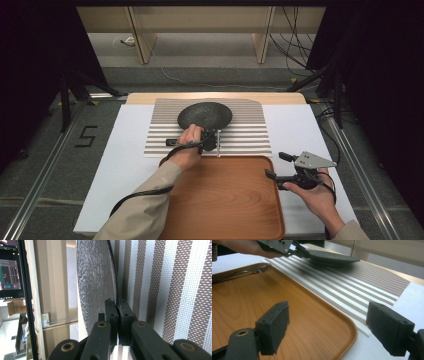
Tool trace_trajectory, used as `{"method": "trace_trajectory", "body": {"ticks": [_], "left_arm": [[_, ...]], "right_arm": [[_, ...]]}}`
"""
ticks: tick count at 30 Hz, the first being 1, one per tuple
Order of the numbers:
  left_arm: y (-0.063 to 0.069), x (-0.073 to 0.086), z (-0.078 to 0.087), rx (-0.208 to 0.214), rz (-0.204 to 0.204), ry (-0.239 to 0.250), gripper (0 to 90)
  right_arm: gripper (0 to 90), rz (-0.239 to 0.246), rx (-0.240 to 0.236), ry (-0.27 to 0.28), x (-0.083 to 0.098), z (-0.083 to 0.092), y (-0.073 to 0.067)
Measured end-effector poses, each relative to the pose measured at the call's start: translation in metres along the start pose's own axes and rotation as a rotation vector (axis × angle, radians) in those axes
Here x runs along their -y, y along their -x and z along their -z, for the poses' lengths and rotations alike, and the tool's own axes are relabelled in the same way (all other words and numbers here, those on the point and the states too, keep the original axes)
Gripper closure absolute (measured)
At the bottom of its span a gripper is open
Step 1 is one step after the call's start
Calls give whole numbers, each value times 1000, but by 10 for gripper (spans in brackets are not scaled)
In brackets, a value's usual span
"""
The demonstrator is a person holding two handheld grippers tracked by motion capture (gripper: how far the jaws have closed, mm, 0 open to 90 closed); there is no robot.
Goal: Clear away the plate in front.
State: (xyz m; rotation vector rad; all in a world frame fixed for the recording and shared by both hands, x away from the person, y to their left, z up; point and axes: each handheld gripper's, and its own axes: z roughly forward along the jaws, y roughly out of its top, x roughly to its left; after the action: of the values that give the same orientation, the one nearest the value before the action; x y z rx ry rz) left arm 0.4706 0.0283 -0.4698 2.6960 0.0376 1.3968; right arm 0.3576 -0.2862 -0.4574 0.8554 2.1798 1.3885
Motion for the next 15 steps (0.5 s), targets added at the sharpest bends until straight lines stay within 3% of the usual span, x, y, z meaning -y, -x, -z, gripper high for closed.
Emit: {"method": "trace_trajectory", "body": {"ticks": [8, 15], "left_arm": [[2, -1, 4, 4, -5, -9, 879], [8, 3, 17, -5, -38, 8, 879]], "right_arm": [[198, -3, 2, 1, 0, 1, 1], [198, -3, 3, 1, 0, 1, 1]]}}
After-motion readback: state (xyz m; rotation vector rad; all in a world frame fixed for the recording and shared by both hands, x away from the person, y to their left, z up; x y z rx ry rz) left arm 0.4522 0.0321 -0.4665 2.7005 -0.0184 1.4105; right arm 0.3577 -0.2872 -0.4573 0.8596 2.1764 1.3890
